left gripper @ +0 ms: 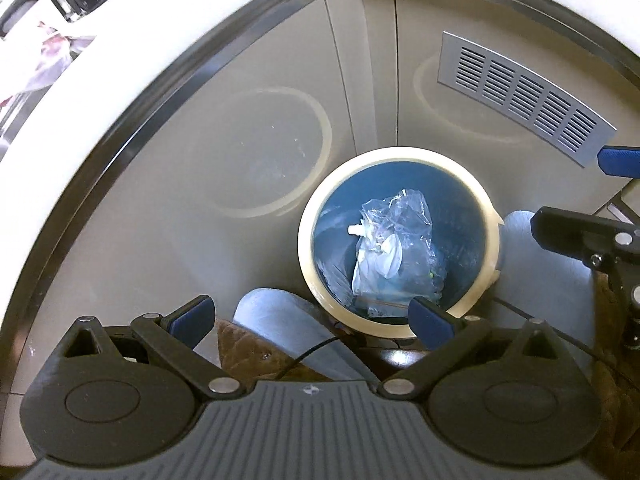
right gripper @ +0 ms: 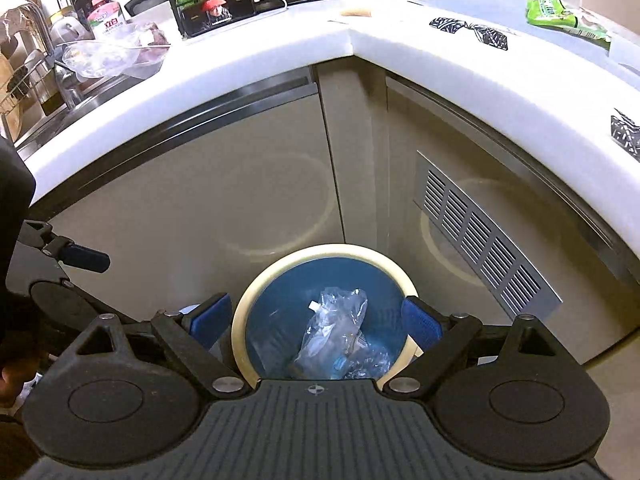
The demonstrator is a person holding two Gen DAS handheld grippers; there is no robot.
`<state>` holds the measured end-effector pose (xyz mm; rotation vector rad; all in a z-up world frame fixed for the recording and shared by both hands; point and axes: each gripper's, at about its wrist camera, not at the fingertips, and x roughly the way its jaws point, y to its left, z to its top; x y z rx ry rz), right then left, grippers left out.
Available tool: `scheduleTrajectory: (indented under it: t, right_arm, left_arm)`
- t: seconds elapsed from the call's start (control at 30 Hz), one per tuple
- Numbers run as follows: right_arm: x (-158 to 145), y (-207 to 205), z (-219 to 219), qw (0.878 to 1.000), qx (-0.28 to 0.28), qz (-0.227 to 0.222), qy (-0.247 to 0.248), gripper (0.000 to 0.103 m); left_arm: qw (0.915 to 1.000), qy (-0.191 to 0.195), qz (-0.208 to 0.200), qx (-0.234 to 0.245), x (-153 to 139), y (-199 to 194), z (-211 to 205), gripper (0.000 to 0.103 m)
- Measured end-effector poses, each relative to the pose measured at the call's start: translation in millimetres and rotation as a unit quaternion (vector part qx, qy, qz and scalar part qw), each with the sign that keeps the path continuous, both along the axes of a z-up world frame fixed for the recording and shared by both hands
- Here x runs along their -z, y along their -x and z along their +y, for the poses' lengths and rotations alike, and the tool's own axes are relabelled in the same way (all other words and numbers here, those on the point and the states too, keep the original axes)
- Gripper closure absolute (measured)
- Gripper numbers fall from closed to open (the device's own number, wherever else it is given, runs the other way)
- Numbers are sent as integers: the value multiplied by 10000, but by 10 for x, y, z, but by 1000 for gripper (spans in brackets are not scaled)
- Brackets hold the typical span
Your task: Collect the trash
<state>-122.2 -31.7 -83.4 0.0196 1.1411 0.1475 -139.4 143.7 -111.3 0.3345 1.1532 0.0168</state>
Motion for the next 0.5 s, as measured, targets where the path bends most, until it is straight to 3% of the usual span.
scheduleTrajectory:
  t: [0.5]
  right_arm:
    - [-50,91,-46,9998,126,-74,-123,10]
  left_arm:
    - [10000,-78,-28,-7,26,46,-22,0]
